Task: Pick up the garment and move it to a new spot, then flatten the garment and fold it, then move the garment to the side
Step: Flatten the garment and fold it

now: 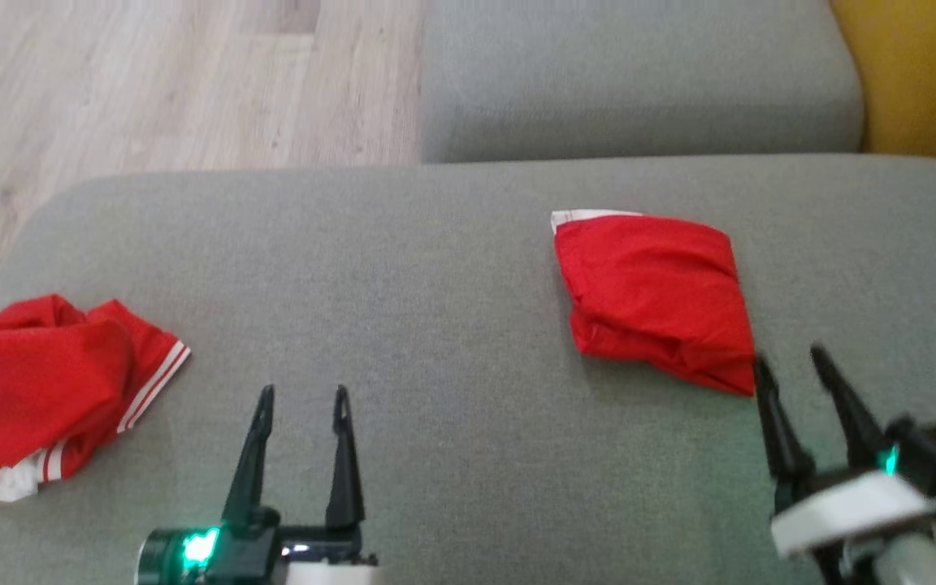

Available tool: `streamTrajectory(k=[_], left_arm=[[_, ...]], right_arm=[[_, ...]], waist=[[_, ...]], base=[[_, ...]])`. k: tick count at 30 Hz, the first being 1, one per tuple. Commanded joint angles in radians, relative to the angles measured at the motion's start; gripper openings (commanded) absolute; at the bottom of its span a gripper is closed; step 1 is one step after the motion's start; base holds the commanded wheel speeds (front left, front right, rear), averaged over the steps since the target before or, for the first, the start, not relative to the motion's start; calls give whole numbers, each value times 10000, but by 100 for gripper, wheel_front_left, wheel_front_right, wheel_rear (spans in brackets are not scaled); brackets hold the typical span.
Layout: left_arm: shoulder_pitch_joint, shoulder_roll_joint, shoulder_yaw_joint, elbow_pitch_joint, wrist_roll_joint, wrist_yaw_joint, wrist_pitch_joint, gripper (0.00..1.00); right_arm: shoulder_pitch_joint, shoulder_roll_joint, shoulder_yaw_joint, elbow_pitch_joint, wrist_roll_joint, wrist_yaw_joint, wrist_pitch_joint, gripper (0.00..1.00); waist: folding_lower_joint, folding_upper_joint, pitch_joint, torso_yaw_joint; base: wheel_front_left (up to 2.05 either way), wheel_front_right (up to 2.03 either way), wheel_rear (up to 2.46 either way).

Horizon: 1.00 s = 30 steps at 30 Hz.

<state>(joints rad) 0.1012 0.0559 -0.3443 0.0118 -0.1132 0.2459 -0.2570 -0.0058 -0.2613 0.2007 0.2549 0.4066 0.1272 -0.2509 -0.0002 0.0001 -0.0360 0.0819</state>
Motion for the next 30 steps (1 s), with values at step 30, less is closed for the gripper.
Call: streamTrajectory(k=[30], left_arm=[[801,-40,1041,-324,462,-357,-47,100]], right_arm=[[1326,791,-1027,-1297,-1745,35,-108,100]], waist=[[2,-1,-410,-291]], base=[[0,0,0]])
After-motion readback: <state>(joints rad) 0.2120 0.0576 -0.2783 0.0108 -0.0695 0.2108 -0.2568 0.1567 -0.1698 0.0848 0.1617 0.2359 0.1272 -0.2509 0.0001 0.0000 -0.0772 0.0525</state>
